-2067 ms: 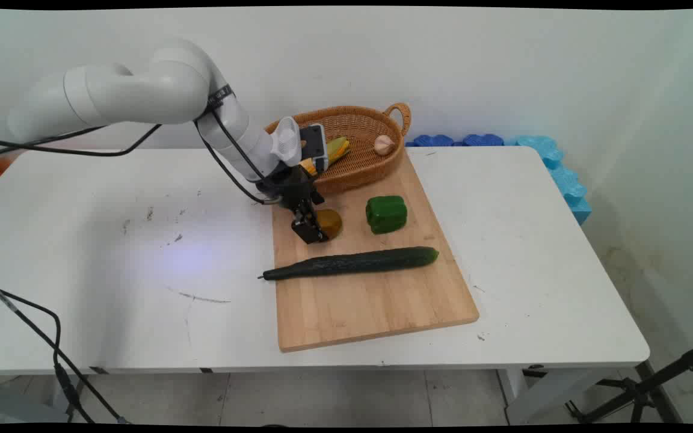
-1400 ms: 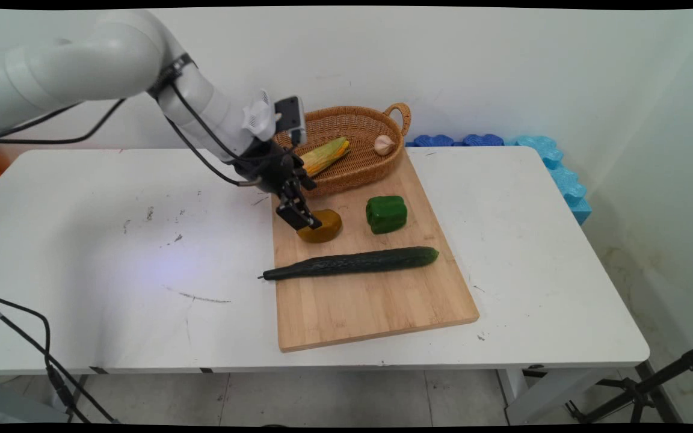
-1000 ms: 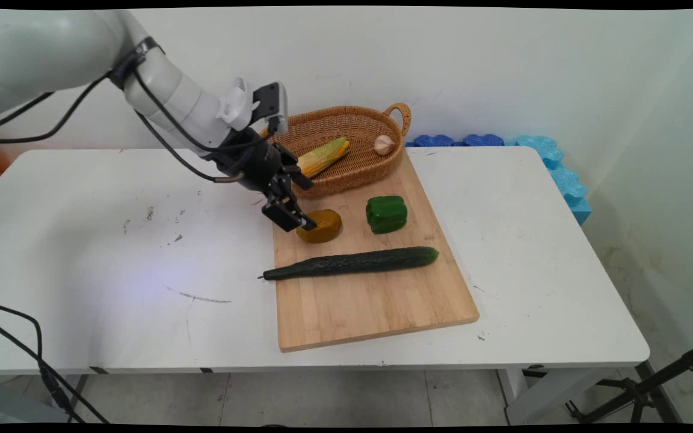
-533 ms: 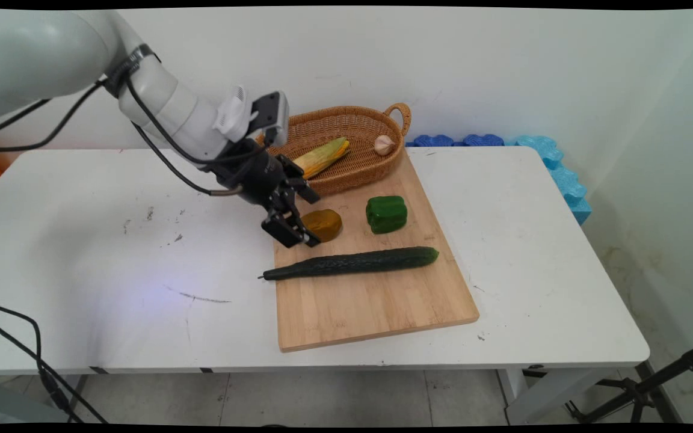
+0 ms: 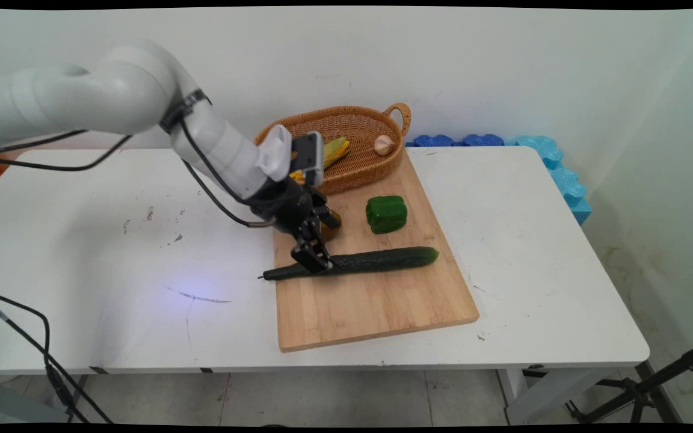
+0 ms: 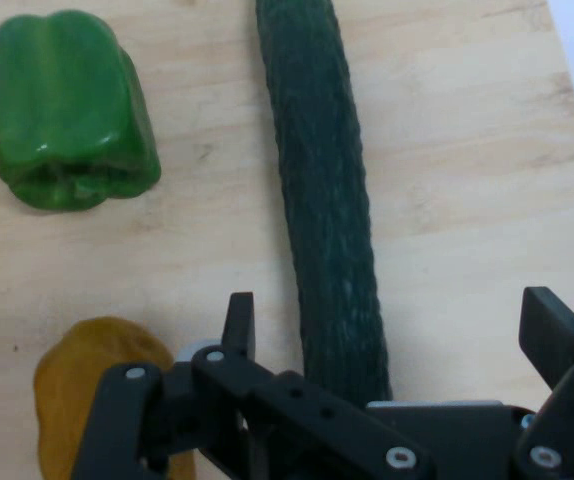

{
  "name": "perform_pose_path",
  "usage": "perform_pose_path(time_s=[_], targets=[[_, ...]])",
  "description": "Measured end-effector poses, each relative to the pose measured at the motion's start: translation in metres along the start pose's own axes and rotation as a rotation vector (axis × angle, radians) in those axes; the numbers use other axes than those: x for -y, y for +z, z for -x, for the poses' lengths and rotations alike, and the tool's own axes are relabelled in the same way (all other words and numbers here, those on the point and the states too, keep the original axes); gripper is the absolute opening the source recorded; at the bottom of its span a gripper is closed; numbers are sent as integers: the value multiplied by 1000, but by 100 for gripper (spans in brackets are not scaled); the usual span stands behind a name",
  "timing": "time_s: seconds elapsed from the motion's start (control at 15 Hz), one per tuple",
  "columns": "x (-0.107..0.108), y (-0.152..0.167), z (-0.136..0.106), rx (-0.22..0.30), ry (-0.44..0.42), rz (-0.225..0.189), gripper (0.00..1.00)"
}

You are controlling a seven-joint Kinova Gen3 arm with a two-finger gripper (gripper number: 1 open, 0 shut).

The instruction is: Pick up the cucumber from the cutting board, then place the picked object in the vegetable basket

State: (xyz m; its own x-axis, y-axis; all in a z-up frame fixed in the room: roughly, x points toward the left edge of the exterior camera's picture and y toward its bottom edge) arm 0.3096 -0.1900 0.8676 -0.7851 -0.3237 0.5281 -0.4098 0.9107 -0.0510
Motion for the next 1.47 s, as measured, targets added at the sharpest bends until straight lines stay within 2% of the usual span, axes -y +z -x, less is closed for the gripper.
perform_pose_path(time_s=[0.6, 0.67, 1.07, 1.47], targets=[[3, 54, -4, 49, -29, -37, 100], [3, 57, -3, 53, -33, -40, 0], [-1, 64, -2, 67, -46, -47, 0], [-5, 50, -10, 46, -79, -56, 0]])
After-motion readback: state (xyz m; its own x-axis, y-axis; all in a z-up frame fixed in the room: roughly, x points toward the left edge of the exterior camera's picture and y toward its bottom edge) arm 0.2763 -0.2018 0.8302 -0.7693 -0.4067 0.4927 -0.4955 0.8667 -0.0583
